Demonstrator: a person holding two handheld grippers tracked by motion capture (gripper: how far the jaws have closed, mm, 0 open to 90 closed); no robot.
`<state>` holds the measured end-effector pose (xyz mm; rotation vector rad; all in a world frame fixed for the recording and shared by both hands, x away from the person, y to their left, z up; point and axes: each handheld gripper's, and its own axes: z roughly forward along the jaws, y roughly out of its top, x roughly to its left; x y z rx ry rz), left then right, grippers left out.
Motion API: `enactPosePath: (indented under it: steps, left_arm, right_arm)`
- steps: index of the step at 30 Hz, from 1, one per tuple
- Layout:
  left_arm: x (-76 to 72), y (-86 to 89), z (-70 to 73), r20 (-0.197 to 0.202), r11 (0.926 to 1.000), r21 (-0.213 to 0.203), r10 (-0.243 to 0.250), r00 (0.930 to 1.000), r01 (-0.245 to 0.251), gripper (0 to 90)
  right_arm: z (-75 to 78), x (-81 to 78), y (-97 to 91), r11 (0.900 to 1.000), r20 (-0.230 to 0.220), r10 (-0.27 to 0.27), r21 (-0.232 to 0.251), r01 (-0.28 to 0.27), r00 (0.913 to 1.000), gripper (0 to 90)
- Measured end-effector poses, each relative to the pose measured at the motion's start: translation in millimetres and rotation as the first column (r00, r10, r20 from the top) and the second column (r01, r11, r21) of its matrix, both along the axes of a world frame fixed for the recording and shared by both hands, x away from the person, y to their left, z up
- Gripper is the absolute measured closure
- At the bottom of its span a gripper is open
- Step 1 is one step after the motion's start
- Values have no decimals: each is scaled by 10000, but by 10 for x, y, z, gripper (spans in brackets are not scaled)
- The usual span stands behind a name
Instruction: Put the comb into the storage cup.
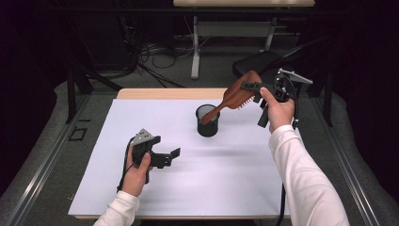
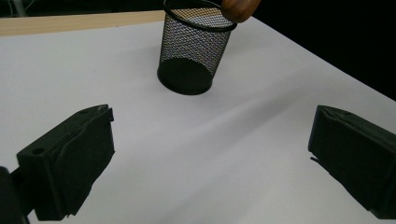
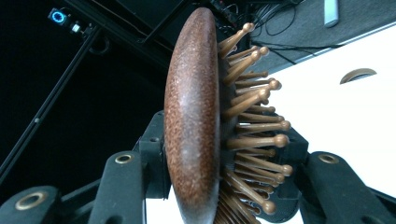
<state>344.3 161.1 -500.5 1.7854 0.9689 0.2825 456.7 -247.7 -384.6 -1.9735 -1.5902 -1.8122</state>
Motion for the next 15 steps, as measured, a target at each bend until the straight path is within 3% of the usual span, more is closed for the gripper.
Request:
enactPosePath:
  steps: [10, 15]
  left_arm:
    - [8, 3, -7, -67, 10000, 33, 1, 10000, -1, 5]
    - [11, 9, -12, -77, 10000, 20, -21, 10000, 21, 5]
  right_arm:
    - [-10, 50, -22, 9981, 103, -606, 116, 605, 9981, 503]
    - [-24, 68, -13, 9963, 195, -856, -55, 857, 9961, 504]
